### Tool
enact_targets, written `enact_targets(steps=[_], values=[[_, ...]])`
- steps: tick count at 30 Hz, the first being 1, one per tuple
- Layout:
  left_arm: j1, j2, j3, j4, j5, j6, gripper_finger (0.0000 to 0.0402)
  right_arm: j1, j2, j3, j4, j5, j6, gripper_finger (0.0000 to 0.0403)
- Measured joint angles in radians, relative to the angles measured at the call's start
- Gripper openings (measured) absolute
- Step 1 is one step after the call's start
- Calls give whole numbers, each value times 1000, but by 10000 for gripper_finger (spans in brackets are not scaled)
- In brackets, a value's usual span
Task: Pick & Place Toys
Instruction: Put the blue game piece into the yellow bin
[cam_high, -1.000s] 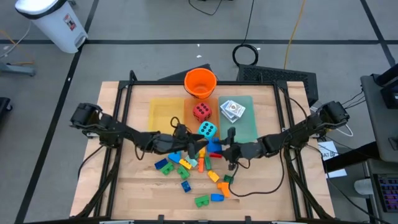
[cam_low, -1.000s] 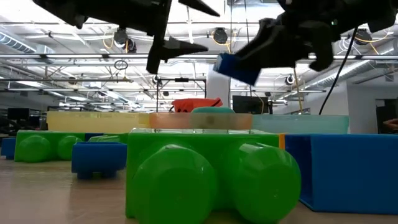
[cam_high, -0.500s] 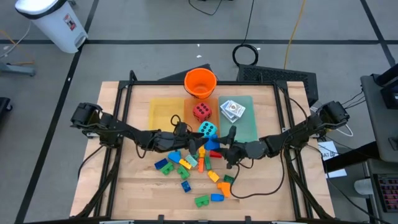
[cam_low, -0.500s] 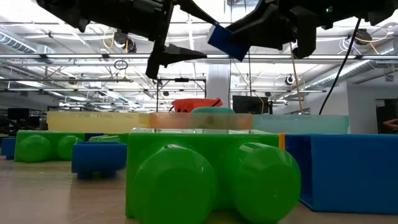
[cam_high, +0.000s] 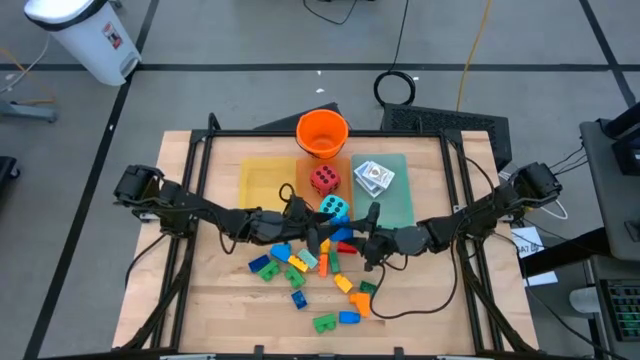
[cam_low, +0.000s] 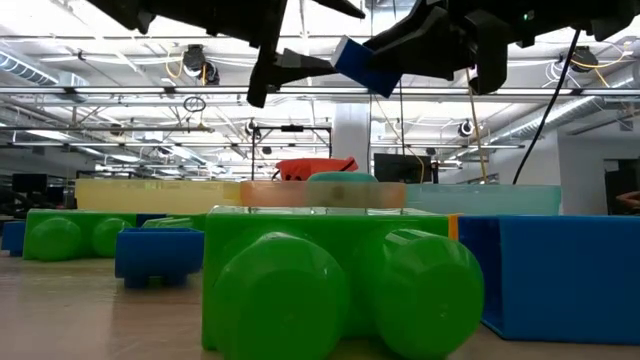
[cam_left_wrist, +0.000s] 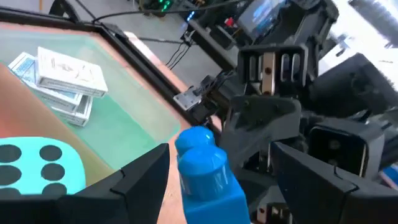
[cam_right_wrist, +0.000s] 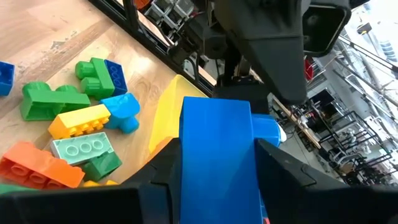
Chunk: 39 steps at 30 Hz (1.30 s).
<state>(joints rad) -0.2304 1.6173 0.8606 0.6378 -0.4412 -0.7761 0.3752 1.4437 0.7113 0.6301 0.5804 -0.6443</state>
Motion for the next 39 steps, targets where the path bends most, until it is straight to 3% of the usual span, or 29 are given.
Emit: enact_targets(steps=[6,28,32,37,39], values=[[0,0,15,-95,-4,-47,282,0,0,0,37,17,-33,132],[36,0,17,-87,42,-47,280,-35,0,0,103,21,-103,132],[41,0,17,-86,63,-49,239,-35,0,0,103,22,-103,132],[58,0,17,-84,77,-47,137,-37,0,-1,98,31,-104,132],[62,0,17,-84,78,-39,134,-37,0,-1,92,33,-103,135]])
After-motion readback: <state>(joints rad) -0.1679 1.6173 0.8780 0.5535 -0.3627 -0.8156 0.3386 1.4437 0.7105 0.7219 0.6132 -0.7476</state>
